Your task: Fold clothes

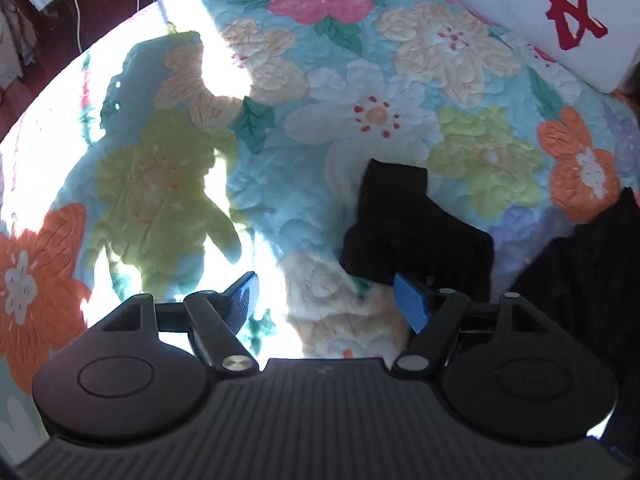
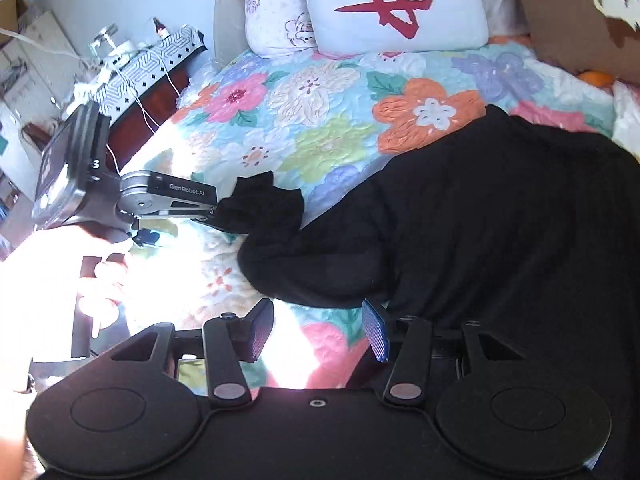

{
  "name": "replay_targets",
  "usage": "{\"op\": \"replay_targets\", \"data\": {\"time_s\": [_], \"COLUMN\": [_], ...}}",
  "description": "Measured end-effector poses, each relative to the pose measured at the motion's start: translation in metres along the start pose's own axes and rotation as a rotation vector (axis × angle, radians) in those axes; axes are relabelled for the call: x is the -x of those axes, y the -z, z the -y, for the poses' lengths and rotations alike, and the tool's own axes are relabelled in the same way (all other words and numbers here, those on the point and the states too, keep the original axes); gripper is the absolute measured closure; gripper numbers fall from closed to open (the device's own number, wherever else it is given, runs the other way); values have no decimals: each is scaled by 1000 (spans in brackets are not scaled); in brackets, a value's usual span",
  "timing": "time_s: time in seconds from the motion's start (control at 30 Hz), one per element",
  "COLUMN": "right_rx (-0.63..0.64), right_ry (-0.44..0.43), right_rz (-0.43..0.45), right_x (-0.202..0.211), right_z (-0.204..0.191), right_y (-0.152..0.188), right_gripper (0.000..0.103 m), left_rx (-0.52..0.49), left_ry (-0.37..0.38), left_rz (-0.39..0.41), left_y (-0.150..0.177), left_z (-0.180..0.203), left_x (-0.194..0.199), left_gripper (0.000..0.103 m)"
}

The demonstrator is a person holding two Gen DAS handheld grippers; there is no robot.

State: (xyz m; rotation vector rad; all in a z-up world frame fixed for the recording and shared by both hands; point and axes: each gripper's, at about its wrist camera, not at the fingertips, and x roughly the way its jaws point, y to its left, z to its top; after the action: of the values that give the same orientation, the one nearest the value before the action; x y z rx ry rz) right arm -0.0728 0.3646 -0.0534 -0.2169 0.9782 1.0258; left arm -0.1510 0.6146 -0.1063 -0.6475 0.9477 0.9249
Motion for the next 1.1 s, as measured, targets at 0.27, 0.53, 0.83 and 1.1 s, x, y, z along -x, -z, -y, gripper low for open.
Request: {"op": "replay_targets", "data": {"time_s": [0.27,0.53,0.83,1.1], "right_rx": [69,198,261,166], "right_ry": [21,34,111,70], "right_rz": [66,43,19,0], "right_x": [-25,-73,-104,-105], "right_z": [-1,-38,-71,-67], "right_y": [-13,-20,-17,-19], "right_gripper": [48,47,42,42], "left_rx": [-13,219,436,620], "left_ry": [128,115,36,4], "left_rz": [123,445,484,413], "left_y": [-13,-30,-26,-19], "left_z": [8,-58,-132,-181], "left_x": [-23,44,49,31], "left_gripper": [95,96,96,95]}}
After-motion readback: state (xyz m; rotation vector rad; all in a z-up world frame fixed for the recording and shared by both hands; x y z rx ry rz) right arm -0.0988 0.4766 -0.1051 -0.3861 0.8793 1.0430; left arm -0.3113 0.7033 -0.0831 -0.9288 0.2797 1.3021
